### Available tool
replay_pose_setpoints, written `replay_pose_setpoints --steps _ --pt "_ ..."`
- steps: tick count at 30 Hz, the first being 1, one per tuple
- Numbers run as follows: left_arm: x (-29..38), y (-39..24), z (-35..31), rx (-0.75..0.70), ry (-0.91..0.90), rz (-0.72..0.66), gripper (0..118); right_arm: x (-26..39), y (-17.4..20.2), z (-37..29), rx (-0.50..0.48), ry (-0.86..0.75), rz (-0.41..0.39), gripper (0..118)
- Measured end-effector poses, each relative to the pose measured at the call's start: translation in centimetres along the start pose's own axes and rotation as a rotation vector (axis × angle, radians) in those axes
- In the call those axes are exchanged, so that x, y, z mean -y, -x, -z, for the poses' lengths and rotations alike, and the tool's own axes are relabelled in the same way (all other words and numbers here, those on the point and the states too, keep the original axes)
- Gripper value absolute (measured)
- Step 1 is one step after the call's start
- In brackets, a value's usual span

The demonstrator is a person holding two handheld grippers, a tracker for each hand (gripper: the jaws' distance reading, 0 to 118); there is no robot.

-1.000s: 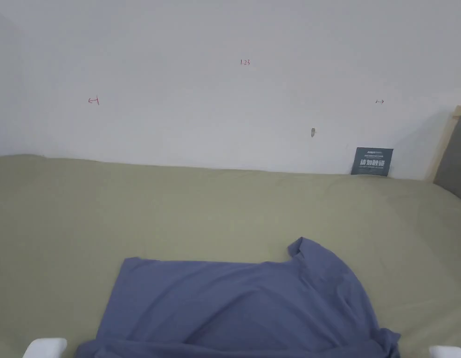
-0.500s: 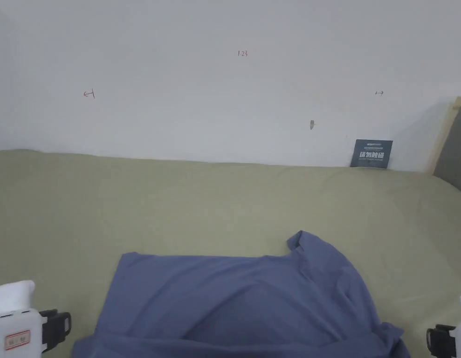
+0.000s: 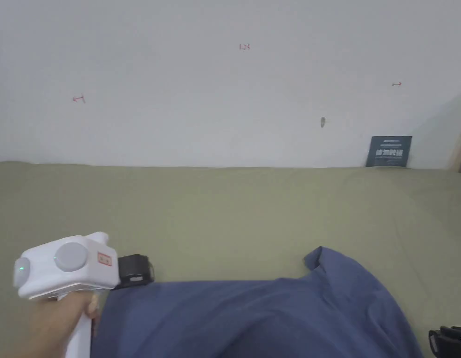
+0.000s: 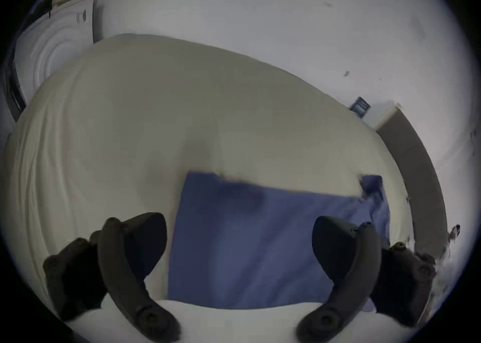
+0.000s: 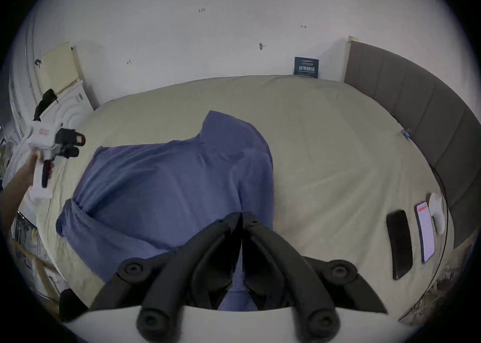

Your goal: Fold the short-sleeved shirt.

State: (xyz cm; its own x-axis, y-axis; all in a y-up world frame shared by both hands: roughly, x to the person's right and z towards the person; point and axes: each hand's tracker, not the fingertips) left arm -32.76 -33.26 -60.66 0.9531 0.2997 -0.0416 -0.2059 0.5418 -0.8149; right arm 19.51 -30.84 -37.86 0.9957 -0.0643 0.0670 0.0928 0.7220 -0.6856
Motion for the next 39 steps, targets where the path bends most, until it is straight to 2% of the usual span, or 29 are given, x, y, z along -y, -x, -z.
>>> replay_pose_setpoints --steps 4,7,8,10,11,12,13,14,15,16,17,19,21,24,25,26,27,28,30,31,32,36,39 --pt "-0.8 0.9 4.9 -0.118 0.066 0.038 108 -1.7 -1.5 2.0 -0.01 0.017 0.015 6" --pt "0.2 1.1 6.5 -0.095 0.146 0.072 92 -3.9 -2.1 4.0 -0.001 0.018 0.017 6" --pt "0.6 0.8 6.3 -0.153 0.108 0.132 86 -4.8 -2.3 4.9 0.005 0.026 0.017 6" --pt "0.8 0.2 5.7 -0.214 0.085 0.207 67 -7.0 -2.8 7.1 0.004 0.064 0.041 7" --pt "1.2 -0.2 5.1 -0.238 0.079 0.226 52 -8.0 -3.1 8.5 -0.029 0.105 0.058 7" --pt "1.2 -0.2 4.6 -0.203 0.066 0.224 32 -9.1 -3.1 9.9 -0.03 0.143 0.079 11" --pt "1.2 0.0 4.3 -0.148 0.06 0.229 2 -10.1 -3.1 11.5 -0.013 0.191 0.08 33" --pt "1.1 0.0 4.2 -0.113 0.069 0.213 2 -10.9 -3.1 13.0 -0.021 0.241 0.081 75" --pt "1.2 -0.2 3.6 -0.149 0.058 0.204 2 -11.6 -3.0 14.7 0.002 0.308 0.057 103" --pt "1.1 -0.3 3.5 -0.145 0.065 0.208 2 -12.1 -2.6 16.3 0.024 0.363 0.045 115" --pt "1.2 -0.5 3.5 -0.138 0.07 0.222 2 -12.4 -2.5 17.4 0.037 0.382 0.043 112" --pt "1.3 -1.2 3.4 -0.157 0.073 0.284 2 -13.2 -2.1 19.4 0.054 0.383 0.043 97" --pt "1.3 -1.6 3.4 -0.154 0.083 0.295 2 -13.8 -2.2 21.5 0.095 0.401 0.033 96" --pt "1.1 -1.7 3.6 -0.147 0.097 0.305 2 -14.1 -2.0 23.3 0.106 0.412 -0.002 95" --pt "1.2 -1.8 3.7 -0.151 0.099 0.31 2 -14.1 -2.0 23.8 0.117 0.435 -0.017 91" --pt "1.2 -1.8 3.7 -0.153 0.102 0.314 2 -14.1 -1.9 24.0 0.128 0.461 -0.032 75" --pt "1.0 -1.6 4.0 -0.152 0.105 0.314 2 -14.0 -1.8 23.8 0.136 0.465 -0.032 75" --pt "1.0 -1.5 4.1 -0.152 0.106 0.312 2 -14.1 -1.8 23.5 0.132 0.461 -0.027 68" --pt "0.9 -1.4 4.3 -0.138 0.112 0.3 2 -13.7 -2.1 22.6 0.073 0.438 0.023 16" --pt "0.8 -1.2 4.5 -0.135 0.114 0.296 2 -13.4 -2.0 22.2 0.062 0.417 0.045 14" --pt "0.8 -1.2 4.5 -0.134 0.114 0.292 2 -13.4 -2.0 21.8 0.064 0.41 0.026 9" --pt "1.1 -1.1 3.1 -0.107 0.09 0.279 2 -13.4 -1.6 19.0 0.03 0.329 -0.027 8" --pt "1.1 -1.0 0.8 -0.091 0.06 0.299 2 -13.5 -1.0 15.5 0.022 0.234 -0.096 8"
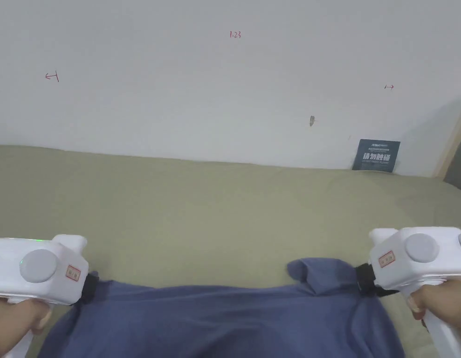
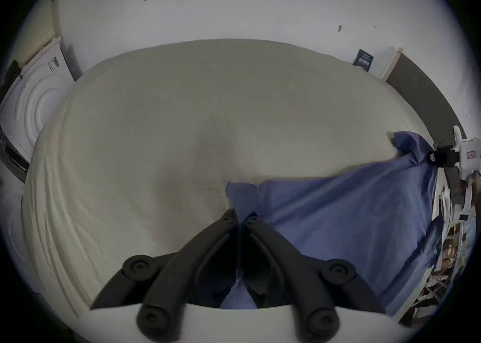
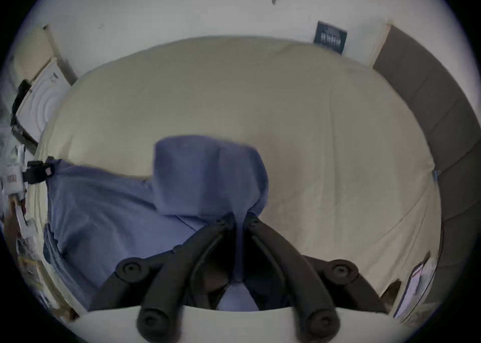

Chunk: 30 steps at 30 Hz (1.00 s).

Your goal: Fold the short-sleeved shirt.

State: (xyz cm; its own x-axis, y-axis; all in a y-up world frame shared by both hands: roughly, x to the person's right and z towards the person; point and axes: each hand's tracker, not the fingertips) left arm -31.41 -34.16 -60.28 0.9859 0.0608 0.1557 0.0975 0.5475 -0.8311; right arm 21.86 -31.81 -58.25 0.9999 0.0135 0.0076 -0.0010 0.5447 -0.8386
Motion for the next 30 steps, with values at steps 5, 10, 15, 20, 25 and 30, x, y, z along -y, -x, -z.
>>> replay_pose_setpoints --steps 5,10,15,20,25,30 --pt "1.5 0.6 -5.9 0.052 -0.073 -0.014 2 2.3 0.7 -6.8 -0.027 -0.068 -0.033 8" --pt "5.5 1.2 -12.3 0.089 -0.117 -0.016 2 6.7 0.9 -13.5 -0.046 -0.114 -0.021 8" --pt "11.1 2.0 -16.4 0.109 -0.122 -0.026 2 12.7 0.4 -18.3 -0.076 -0.131 0.029 8" --pt "17.9 2.8 -16.8 0.12 -0.067 -0.077 2 20.7 0.2 -18.6 -0.094 -0.069 0.066 8" --pt "24.0 3.6 -14.1 0.111 0.02 -0.14 2 27.7 -0.2 -15.2 -0.093 0.041 0.156 8" --pt "26.3 4.2 -12.2 0.111 0.024 -0.208 2 29.9 -1.5 -12.2 -0.063 0.047 0.244 9"
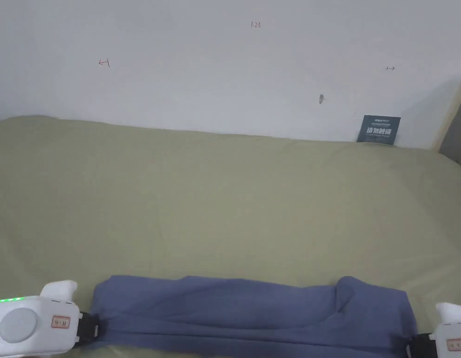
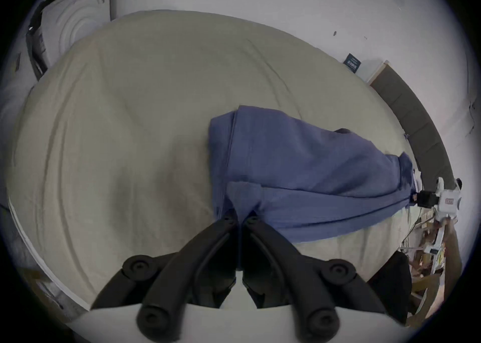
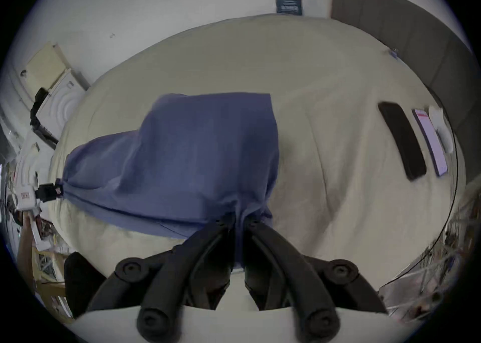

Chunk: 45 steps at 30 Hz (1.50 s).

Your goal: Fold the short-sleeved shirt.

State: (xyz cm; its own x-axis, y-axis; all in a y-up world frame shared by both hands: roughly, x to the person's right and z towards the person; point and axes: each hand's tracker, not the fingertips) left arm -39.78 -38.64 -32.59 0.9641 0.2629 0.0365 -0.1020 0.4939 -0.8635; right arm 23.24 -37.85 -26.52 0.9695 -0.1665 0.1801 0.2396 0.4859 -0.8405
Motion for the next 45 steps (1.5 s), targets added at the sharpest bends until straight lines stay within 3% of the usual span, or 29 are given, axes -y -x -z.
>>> replay_pose_setpoints --steps 2,3,4,5,6,7,8,11,12,13,14,15,16,18,22,27,36,38,39,40,41,42,45 --pt "-0.2 -0.4 -0.2 -0.006 -0.023 0.006 6 -0.1 0.5 0.2 0.004 -0.014 -0.014 9" --pt "-0.4 -0.8 -0.3 -0.012 -0.026 0.015 15 -0.5 0.8 -0.1 0.023 -0.024 -0.071 12" --pt "-0.6 -1.0 -0.6 -0.021 -0.027 0.033 35 -0.8 1.2 -0.3 0.046 -0.01 -0.113 24" --pt "-0.9 -1.3 -1.0 -0.042 -0.022 0.054 71 -1.1 1.6 -0.6 0.071 0.007 -0.145 48" --pt "-1.1 -2.1 -1.9 -0.088 0.006 0.059 88 -1.4 2.2 -1.2 0.118 0.024 -0.179 66" --pt "-1.3 -2.4 -2.4 -0.093 0.029 0.059 93 -1.4 2.7 -1.6 0.145 0.026 -0.212 83" --pt "-1.6 -2.6 -3.2 -0.078 0.015 0.057 93 -1.4 3.3 -2.4 0.162 0.005 -0.245 91" --pt "-2.1 -3.8 -5.7 -0.064 -0.072 0.078 89 -1.5 5.7 -4.5 0.18 -0.063 -0.272 89" --pt "-2.4 -4.5 -6.3 -0.069 -0.091 0.08 84 -1.7 6.5 -4.9 0.18 -0.065 -0.267 88" --pt "-2.5 -5.1 -6.7 -0.056 -0.105 0.082 71 -2.0 7.3 -5.0 0.177 -0.064 -0.261 83" --pt "-2.6 -5.4 -6.9 -0.046 -0.128 0.085 36 -2.1 8.0 -5.1 0.171 -0.064 -0.25 60" --pt "-2.6 -5.8 -7.1 -0.038 -0.145 0.09 6 -2.0 8.7 -5.2 0.166 -0.065 -0.244 27" --pt "-2.6 -6.3 -7.1 -0.036 -0.156 0.095 0 -2.0 9.3 -5.0 0.164 -0.068 -0.242 7" --pt "-2.2 -6.9 -6.6 -0.099 -0.187 0.098 0 -1.8 10.5 -4.2 0.183 -0.08 -0.224 7" --pt "-1.7 -5.9 -5.6 -0.016 -0.129 0.053 0 -0.8 11.3 -3.2 0.135 -0.082 -0.179 7" --pt "-2.5 -2.3 -5.1 -0.018 -0.093 0.018 0 -0.2 11.9 -3.1 0.12 -0.084 -0.192 7" --pt "-3.4 3.6 -2.2 0.398 0.021 -0.18 0 -0.3 12.2 -3.1 0.096 -0.083 -0.21 7" --pt "-3.2 4.0 -1.3 0.33 -0.006 -0.206 12 -0.2 12.3 -3.3 0.084 -0.084 -0.215 7" --pt "-3.2 4.4 -0.9 0.301 -0.022 -0.237 26 -0.4 12.4 -3.4 0.077 -0.087 -0.217 7" --pt "-3.0 4.6 -0.7 0.307 -0.034 -0.266 53 -0.4 12.4 -3.5 0.071 -0.09 -0.223 7" --pt "-2.8 4.9 -0.3 0.354 -0.04 -0.306 92 -0.4 12.5 -3.6 0.07 -0.093 -0.232 7" --pt "-2.6 5.3 0.2 0.392 -0.038 -0.335 113 -0.4 12.6 -3.7 0.07 -0.093 -0.241 7" --pt "-2.0 5.7 1.1 0.505 -0.012 -0.381 118 -0.6 12.9 -3.9 0.064 -0.092 -0.268 7"
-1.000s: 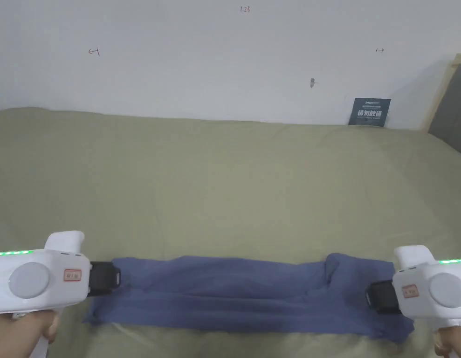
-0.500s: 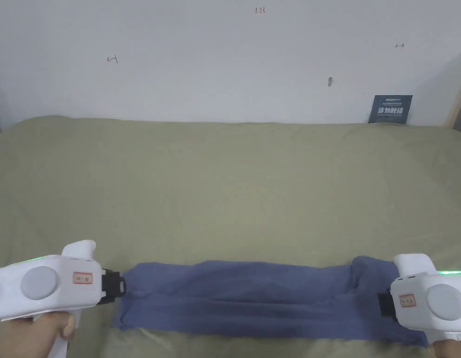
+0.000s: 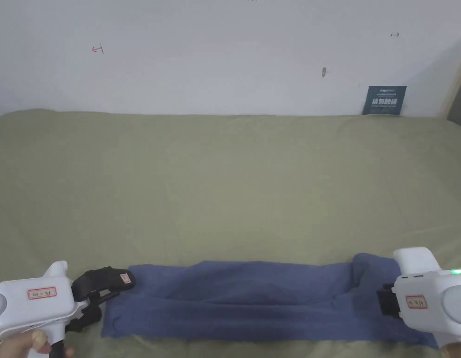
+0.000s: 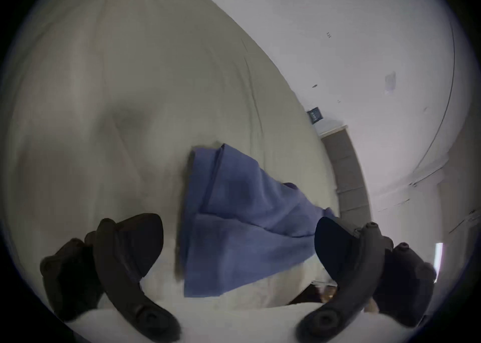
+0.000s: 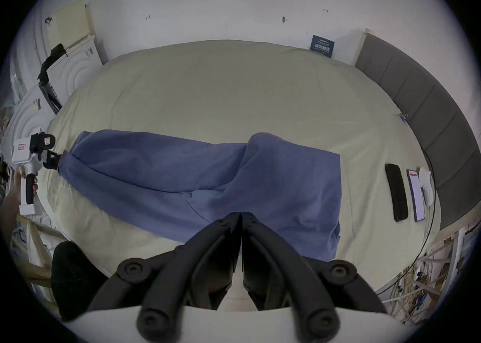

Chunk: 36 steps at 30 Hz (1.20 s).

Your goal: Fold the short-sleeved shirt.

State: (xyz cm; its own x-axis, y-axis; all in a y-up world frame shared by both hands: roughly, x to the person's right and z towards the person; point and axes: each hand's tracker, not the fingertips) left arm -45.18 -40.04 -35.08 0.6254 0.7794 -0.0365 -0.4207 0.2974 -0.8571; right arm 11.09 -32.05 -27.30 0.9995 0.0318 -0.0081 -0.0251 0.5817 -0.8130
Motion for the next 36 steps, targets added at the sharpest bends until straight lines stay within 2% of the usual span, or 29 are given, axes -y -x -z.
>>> replay_pose_setpoints --steps 2,5,8,9,10,11,12,13,16,18,24,30,36 --pt "0.3 0.2 1.0 0.011 0.056 -0.026 118 -0.1 0.1 -0.1 -0.009 -0.003 -0.008 7" --pt "0.6 -0.8 1.5 -0.009 0.05 0.102 118 -0.2 0.5 -0.2 -0.025 -0.009 -0.011 7" --pt "0.4 -1.3 2.1 -0.002 0.071 0.071 116 -0.4 0.9 0.0 -0.045 -0.012 -0.009 7" --pt "0.3 -1.2 2.1 0.055 0.073 0.018 110 -0.3 1.0 0.1 -0.052 -0.011 -0.009 7" --pt "0.3 -1.0 2.0 0.097 0.077 -0.028 89 -0.4 1.1 0.3 -0.056 -0.009 -0.008 7" --pt "0.3 -0.7 2.1 0.073 0.077 -0.054 24 -0.4 1.2 0.4 -0.061 -0.004 -0.006 7" --pt "0.7 -1.3 2.4 -0.004 0.066 -0.033 8 -0.3 1.2 0.5 -0.064 -0.003 -0.004 7" --pt "1.0 -1.6 2.4 -0.087 0.052 0.023 8 -0.2 1.2 0.5 -0.067 -0.003 -0.004 7" --pt "0.2 0.0 2.4 -0.011 0.062 -0.004 8 0.0 0.9 0.4 -0.07 -0.005 0.003 7" --pt "-0.1 -1.2 1.7 -0.02 -0.005 0.06 8 -0.1 0.4 0.2 -0.073 -0.006 0.009 7" --pt "1.6 -11.0 1.5 0.084 -0.018 0.343 8 -0.2 -1.6 -0.9 -0.053 -0.026 0.041 7" --pt "5.0 -18.8 8.2 0.145 0.138 0.508 8 -0.1 -3.7 -1.7 -0.039 -0.053 0.08 7" --pt "8.1 -19.5 15.8 0.096 0.226 0.494 8 0.0 -4.5 -1.6 -0.029 -0.05 0.086 7"
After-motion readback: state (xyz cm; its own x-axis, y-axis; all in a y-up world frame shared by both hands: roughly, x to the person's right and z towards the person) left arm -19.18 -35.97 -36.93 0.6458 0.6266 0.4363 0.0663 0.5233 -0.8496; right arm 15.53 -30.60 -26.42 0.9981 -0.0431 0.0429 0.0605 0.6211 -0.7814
